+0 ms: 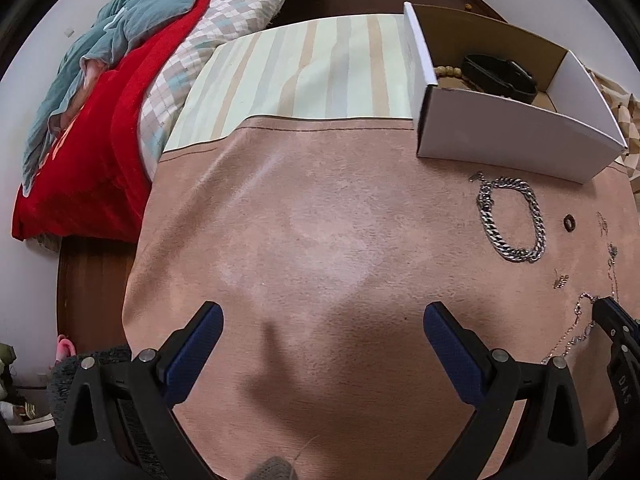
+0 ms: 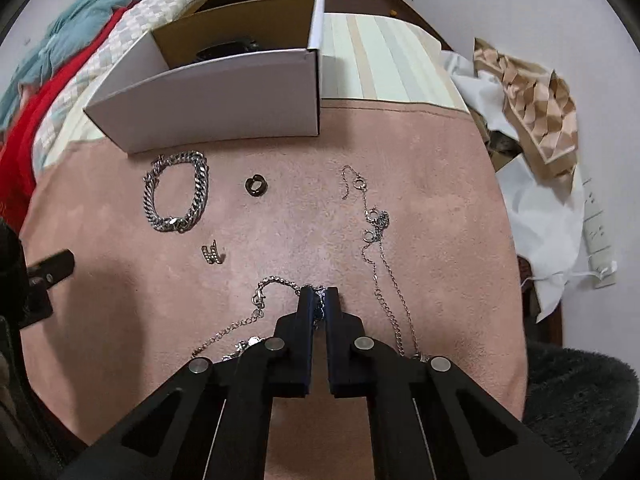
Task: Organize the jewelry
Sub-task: 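Grasp the chunky silver chain bracelet with the left gripper while the right lifts its chain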
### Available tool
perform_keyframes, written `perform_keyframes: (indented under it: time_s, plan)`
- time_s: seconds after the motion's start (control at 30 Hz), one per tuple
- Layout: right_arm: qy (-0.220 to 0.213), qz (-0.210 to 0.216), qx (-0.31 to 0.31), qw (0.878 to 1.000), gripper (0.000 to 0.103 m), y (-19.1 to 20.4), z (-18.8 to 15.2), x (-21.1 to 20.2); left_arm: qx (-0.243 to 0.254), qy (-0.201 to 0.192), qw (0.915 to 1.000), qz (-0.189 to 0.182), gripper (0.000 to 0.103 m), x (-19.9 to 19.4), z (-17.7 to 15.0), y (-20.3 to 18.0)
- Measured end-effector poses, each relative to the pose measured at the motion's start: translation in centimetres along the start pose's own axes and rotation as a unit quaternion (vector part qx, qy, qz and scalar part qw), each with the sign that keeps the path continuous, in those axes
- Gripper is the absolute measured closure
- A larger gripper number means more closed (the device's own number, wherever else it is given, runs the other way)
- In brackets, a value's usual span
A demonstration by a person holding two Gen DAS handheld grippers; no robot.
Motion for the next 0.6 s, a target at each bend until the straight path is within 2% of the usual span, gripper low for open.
perform_keyframes:
  time_s: [0.17, 0.4, 0.6]
  plan:
    - [-0.021, 0.043, 0.027, 0.998, 0.098, -0.8, 0.8, -2.6, -0.002, -0.006, 1.0, -0.006, 0.001, -0.4, 0.1, -0.3]
    - [-0.036, 0.065, 0.04, 0.996, 0.098, -0.9, 1.9, -5.0, -0.007, -0.01, 0.9995, -0.029, 0.001, -0.3, 1.2, -1.0]
    - [-0.038, 0.058, 0.054, 0.996, 0.098, -1.9, 2.7, -4.6, -0.025, -0.007, 0.9953, -0.093, 0.001, 0.7, 3.2, -2.4]
Point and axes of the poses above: each gripper's, at about its wrist camera, not at the fingertips, and x roughly the way its jaws point, y to its left, z to its top, the point moved 4 cm from there along x, roughly the way its jaws point, and after that the axes turned 12 degrees about x, right-handed, at the moved point
